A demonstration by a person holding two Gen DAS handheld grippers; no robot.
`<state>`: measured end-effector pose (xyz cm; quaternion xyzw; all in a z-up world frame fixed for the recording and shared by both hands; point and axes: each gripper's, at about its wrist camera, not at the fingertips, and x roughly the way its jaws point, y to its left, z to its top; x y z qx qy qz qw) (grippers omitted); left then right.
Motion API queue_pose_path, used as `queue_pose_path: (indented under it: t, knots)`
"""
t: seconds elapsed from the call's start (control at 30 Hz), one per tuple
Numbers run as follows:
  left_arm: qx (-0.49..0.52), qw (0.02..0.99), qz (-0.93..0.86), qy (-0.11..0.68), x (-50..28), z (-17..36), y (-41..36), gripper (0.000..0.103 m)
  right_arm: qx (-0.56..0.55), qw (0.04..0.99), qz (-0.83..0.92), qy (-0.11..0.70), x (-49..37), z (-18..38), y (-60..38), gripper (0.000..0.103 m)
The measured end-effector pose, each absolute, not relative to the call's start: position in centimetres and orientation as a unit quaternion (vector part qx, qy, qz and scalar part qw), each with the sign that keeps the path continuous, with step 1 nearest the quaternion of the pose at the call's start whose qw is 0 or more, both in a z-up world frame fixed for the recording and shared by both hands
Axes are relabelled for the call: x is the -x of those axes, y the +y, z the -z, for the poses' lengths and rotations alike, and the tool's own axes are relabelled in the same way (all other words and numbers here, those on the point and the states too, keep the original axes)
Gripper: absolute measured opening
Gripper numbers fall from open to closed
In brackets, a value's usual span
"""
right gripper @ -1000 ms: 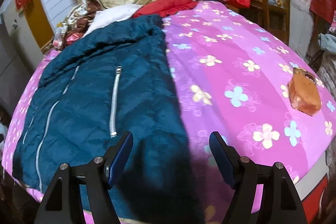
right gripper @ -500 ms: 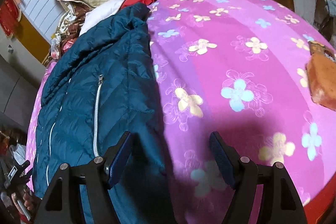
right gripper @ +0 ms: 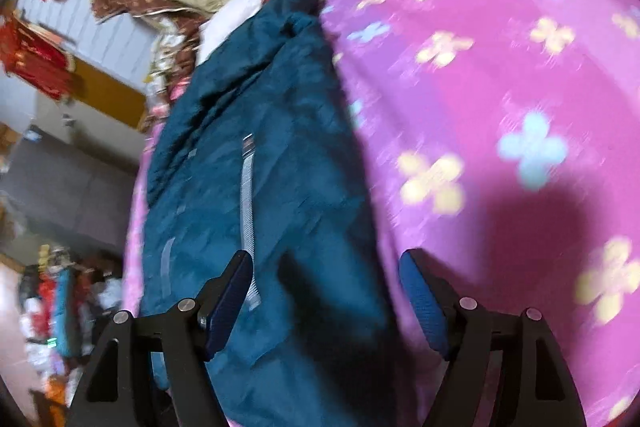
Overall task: Fold large clothes
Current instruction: 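Grasp the jacket hem with both grippers and lift it toward the collar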
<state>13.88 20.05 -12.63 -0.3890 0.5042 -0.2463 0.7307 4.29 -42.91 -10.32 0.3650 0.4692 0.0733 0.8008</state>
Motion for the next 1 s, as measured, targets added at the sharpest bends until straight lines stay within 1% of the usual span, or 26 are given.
queue_pose_path:
  t: [0.17,0.27,0.43,0.53,0.77,0.83,0.9,0.93,0.97,1.0]
  knots:
    - [0.406,0.717,0.268,0.498,-11.6,12.3,21.0,0.083,-0.365,0.797,-0.096,0.471,-2.5,10.3,-41.9,0.074]
    - [0.409,0.710,0.285,0.497,-9.9,12.2,20.7,0.083,-0.386,0.778,-0.132,0.477,-1.6,10.8,-41.5,0.074]
    - [0.378,0.724,0.293,0.497,-8.3,11.7,18.5,0.083,-0.389,0.772,-0.167,0.475,-0.8,11.0,-39.9,0.074]
    - [0.362,0.732,0.292,0.498,-8.1,11.7,17.2,0.083,-0.400,0.764,-0.183,0.472,-0.9,11.4,-39.2,0.074]
    - [0.300,0.759,0.273,0.509,-8.0,11.4,14.1,0.083,-0.387,0.762,-0.220,0.471,-1.4,11.4,-36.6,0.074]
    - [0.305,0.762,0.264,0.507,-8.0,11.5,14.0,0.083,-0.377,0.766,-0.219,0.472,-1.6,11.4,-35.8,0.073]
    - [0.313,0.762,0.251,0.508,-8.0,11.5,14.2,0.083,-0.362,0.773,-0.210,0.476,-1.7,11.4,-34.9,0.066]
    - [0.312,0.765,0.240,0.510,-8.0,11.4,14.2,0.079,-0.355,0.778,-0.206,0.475,-1.7,11.2,-34.5,0.065]
    - [0.302,0.772,0.220,0.513,-7.9,11.2,14.1,0.074,-0.348,0.782,-0.201,0.476,-1.7,11.1,-34.2,0.062]
    - [0.279,0.782,0.198,0.520,-7.9,11.0,13.7,0.059,-0.336,0.788,-0.192,0.478,-1.6,10.9,-33.8,0.058]
